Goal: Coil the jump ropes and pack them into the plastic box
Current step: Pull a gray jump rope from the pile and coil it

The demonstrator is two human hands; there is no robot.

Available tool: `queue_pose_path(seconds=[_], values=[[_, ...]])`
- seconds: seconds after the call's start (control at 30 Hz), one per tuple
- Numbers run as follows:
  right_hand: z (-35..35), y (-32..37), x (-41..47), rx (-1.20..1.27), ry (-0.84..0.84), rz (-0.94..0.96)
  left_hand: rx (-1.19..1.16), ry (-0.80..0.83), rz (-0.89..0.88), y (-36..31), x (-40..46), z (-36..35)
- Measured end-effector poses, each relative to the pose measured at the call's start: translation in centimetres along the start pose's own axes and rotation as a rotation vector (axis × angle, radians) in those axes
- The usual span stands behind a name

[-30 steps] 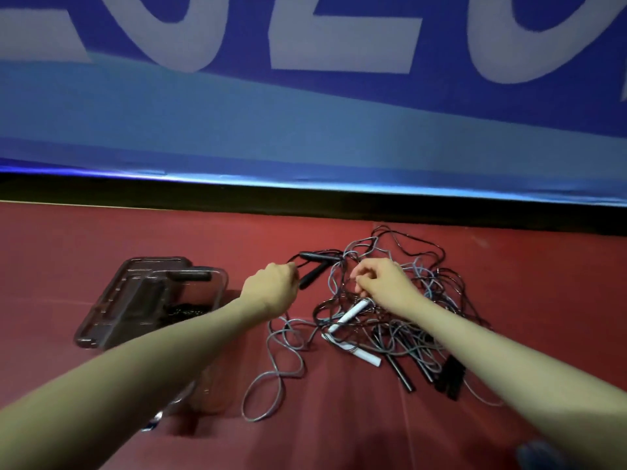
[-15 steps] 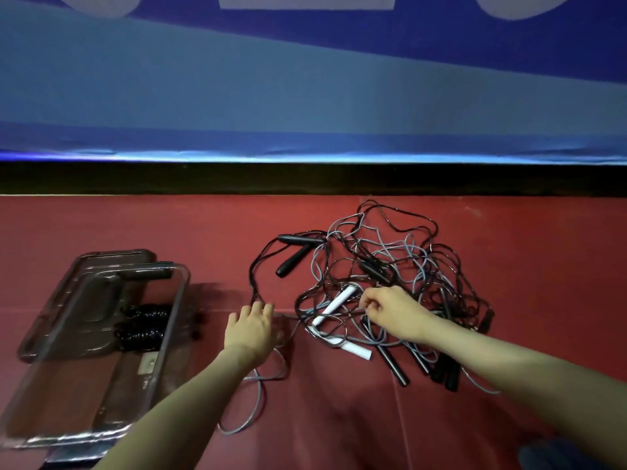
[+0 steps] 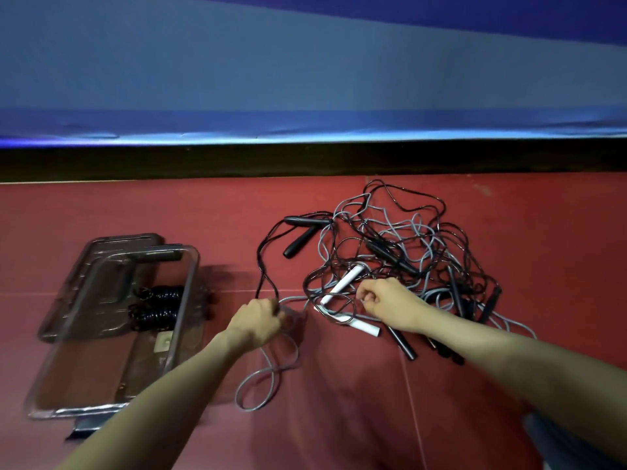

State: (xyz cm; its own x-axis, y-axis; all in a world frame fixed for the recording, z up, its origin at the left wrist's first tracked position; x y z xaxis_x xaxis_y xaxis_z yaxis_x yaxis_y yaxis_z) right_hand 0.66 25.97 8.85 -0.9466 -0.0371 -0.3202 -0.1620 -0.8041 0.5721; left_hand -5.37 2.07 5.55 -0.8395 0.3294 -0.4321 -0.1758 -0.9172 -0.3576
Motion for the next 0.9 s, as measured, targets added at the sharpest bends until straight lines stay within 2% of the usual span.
queue_pose_path(seconds=[0.17,0.27,0.43,0.5,0.63,0.73,0.9], values=[[3.0,2.4,-1.7,0.007,-0.035,0.037,-0.239,-0.081,-0.121,-5.2,-1.3,6.5],[5.8,4.7,-2.9,0.016,-0.053,0.073,-0.295,-0.151,-0.208,-7.8,-3.1,11.4],[12.1,9.5,-5.4,0.104,-0.267,0.162,-0.372,-0.274,-0.404,-13.8,-7.9,19.7],[14.4,10.8,-6.0,0.137,-0.346,0.191,-0.425,-0.276,-0.466,-16.1,-9.6,21.9],[18.8,12.6,-7.7,0.325,-0.473,0.232,-0.460,-0.335,-0.564,-20.4,-13.4,25.7],[20.2,13.1,-8.6,0.480,-0.444,0.245,-0.495,-0.403,-0.640,-23.2,-16.1,28.3],[21.0,13.1,-10.4,0.718,-0.459,0.246,-0.697,-0.519,-0.696,-25.6,-19.3,32.5]])
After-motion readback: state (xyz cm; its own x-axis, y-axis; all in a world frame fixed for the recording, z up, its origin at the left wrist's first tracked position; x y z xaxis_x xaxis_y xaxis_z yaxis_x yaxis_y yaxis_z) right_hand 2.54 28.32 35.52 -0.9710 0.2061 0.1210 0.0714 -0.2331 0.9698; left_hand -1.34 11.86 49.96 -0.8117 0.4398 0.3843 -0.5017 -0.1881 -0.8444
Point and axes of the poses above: each hand's wrist, its own x-axis towards the middle knuckle, its own z-axis out of the back of the hand, y = z × x, the point moved 4 cm from there along x, towards the middle knuckle
